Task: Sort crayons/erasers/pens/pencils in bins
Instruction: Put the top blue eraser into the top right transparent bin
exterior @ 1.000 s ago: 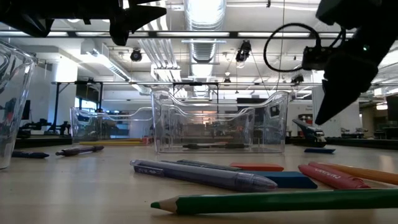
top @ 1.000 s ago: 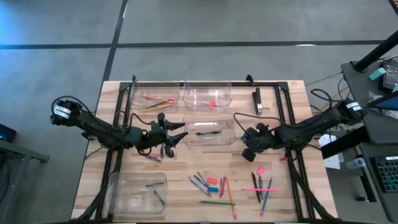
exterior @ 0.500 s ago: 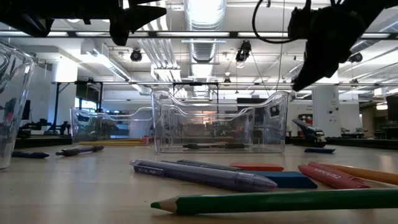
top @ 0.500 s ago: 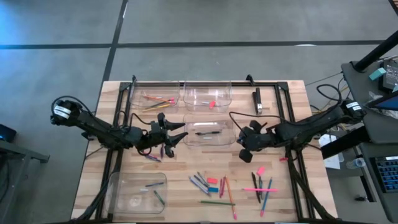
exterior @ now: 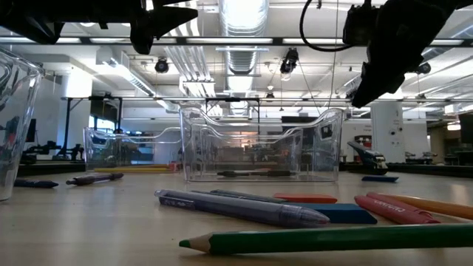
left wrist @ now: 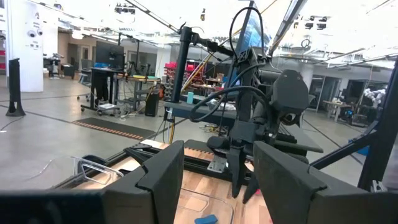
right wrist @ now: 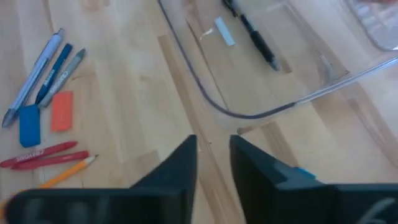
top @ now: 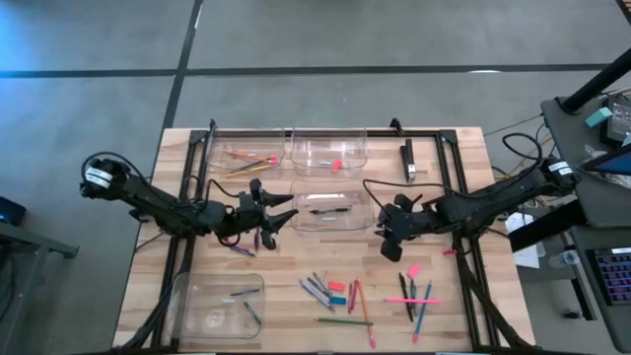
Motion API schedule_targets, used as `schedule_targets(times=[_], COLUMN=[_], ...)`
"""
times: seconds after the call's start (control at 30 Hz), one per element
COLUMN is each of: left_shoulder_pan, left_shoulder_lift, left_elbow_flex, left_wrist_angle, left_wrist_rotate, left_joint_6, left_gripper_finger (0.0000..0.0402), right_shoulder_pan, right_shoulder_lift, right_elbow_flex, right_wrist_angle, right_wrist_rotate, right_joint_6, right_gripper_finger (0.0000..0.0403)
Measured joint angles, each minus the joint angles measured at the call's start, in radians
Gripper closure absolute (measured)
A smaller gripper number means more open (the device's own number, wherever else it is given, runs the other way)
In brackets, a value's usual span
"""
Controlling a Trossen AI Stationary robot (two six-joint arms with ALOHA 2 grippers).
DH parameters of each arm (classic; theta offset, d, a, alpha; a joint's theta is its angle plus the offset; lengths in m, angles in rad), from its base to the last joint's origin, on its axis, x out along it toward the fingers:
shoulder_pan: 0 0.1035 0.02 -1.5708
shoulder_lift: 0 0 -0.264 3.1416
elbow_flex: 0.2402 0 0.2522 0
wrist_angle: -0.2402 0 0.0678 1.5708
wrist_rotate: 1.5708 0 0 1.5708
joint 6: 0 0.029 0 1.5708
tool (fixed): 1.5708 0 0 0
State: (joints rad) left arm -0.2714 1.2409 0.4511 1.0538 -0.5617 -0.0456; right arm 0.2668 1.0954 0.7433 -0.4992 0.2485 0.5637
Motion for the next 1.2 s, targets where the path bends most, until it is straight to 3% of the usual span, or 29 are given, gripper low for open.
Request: schedule_targets(times=[0.17,0.3,0.5,0.73,1.2], left_shoulder_pan=[0.0,0.0,0.0,0.0,0.0], left_shoulder_lift=[0.0,0.0,0.0,0.0,0.0], left_elbow_flex=[0.0,0.0,0.0,0.0,0.0], left_wrist_angle=[0.0,0.0,-0.002,-0.002,-0.008], left_wrist_rotate=[0.0,0.0,0.0,0.0,0.0], left_joint_6=[0.0,0.0,0.0,0.0,0.0], left_gripper_finger=[0.0223,0.0223,0.0223,0.0223,0.0223], right_shoulder_pan=[0.002,0.007,0.013,0.013,0.015], right_shoulder_lift=[0.0,0.0,0.029,0.107,0.345], right_elbow_flex=[0.0,0.0,-0.054,-0.096,-0.08], right_wrist_angle=[-0.002,-0.097,-0.293,-0.223,-0.199], right_wrist_rotate=[-0.005,-0.005,0.013,0.015,0.161], right_joint_6=[-0.01,-0.127,-0.283,-0.402,-0.585], right_gripper_finger=[0.0236,0.0203,0.0198,0.0197,0.0197])
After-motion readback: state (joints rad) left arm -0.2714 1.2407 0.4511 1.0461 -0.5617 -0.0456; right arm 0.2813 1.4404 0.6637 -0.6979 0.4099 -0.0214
